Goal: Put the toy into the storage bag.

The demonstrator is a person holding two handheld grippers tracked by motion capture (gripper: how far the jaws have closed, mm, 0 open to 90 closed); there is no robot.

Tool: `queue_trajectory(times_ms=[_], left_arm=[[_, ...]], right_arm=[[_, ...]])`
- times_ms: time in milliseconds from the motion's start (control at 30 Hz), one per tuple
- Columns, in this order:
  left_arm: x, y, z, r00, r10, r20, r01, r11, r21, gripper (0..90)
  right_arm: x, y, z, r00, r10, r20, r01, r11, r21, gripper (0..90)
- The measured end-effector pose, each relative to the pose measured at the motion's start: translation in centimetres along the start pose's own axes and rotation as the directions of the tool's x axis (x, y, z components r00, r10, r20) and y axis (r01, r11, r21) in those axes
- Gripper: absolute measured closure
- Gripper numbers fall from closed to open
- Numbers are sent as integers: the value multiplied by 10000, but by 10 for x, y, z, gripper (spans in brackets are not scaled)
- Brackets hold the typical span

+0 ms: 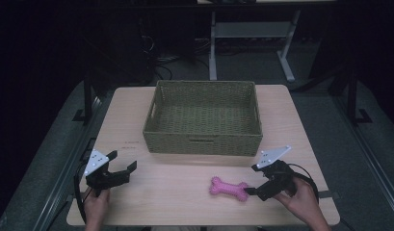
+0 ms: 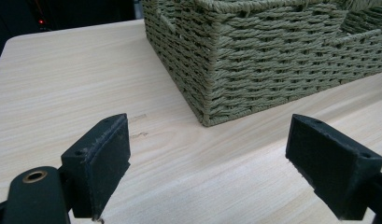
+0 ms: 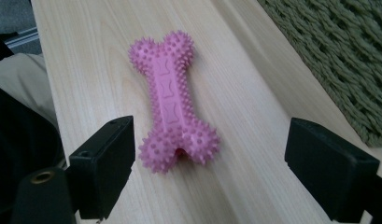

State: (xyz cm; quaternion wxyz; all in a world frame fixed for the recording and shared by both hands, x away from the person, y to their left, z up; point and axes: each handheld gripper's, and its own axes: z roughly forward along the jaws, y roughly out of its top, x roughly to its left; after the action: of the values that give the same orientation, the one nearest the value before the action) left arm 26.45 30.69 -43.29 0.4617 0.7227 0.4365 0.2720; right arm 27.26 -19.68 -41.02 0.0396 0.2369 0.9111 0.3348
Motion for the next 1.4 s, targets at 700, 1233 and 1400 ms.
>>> queue_trajectory(times_ms=[700,1233,1400], left_arm=[[2,-1,-3,9999,-98,-79,97,9999,-129,133],[2,0,-3,9999,-108,-73,107,9998,-148,133],[2,0,-3,10000,-74,-65,73,9999,-146,133]], right_arm=[[18,28,29,9928,-1083,-508,1127,9892,938,153],[19,39,49,9855,-1282,-1113,1436,9791,1440,278],[16,39,55,9824,-1511,-1102,1674,9733,1571,339]])
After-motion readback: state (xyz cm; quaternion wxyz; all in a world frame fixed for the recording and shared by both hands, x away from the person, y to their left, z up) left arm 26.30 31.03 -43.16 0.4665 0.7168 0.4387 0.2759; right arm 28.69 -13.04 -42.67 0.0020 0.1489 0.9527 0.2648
